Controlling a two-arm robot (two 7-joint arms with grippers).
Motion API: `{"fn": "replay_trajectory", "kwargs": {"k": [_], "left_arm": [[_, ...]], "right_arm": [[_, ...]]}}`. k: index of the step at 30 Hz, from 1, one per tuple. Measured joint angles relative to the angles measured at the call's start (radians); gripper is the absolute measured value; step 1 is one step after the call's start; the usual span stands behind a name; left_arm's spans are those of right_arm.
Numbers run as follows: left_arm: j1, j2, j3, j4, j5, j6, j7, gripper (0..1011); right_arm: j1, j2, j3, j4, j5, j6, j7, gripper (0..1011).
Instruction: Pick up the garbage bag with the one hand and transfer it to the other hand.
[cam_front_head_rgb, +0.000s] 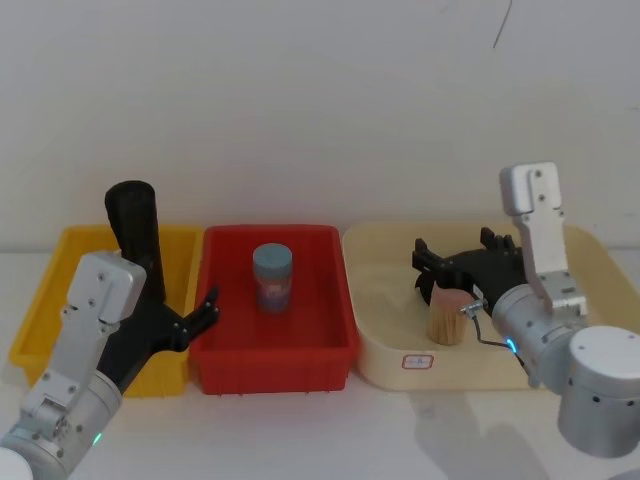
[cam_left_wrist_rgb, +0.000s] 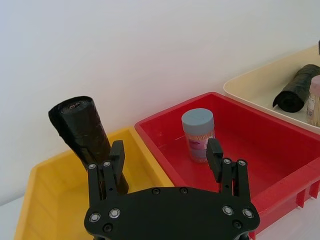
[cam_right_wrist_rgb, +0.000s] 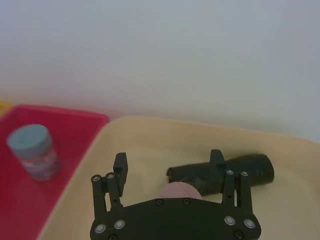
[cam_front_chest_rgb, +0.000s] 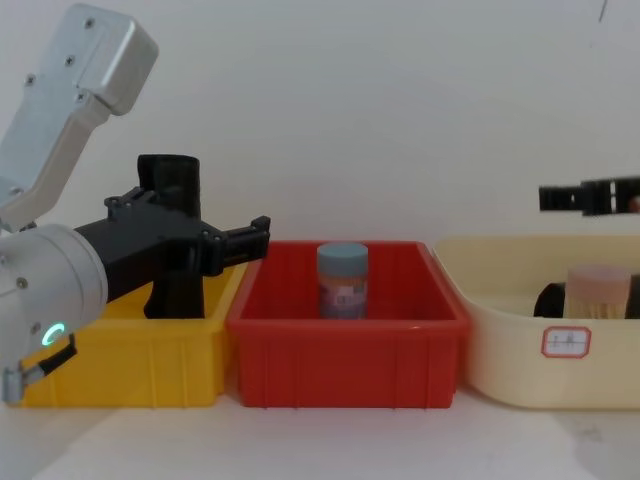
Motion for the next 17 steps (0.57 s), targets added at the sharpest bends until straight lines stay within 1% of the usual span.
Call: {"fn": "replay_trajectory", "kwargs": {"k": [5, 10, 17], "left_arm": [[0.0, 0.0, 0.0, 0.0, 0.0, 0.0, 0.0, 1001], [0.0, 0.0, 0.0, 0.0, 0.0, 0.0, 0.0, 1001], [0.0, 0.0, 0.0, 0.0, 0.0, 0.0, 0.0, 1001]], "right_arm": [[-0.028, 0.002, 0.007, -0.064, 0.026, 0.003, 0.028, 1000], [-0.057, 0.004, 0.006, -0.121, 0.045, 0.007, 0.052, 1000], [-0.082, 0.007, 0.003, -0.17, 0.061, 0.012, 0.07, 1000]]}}
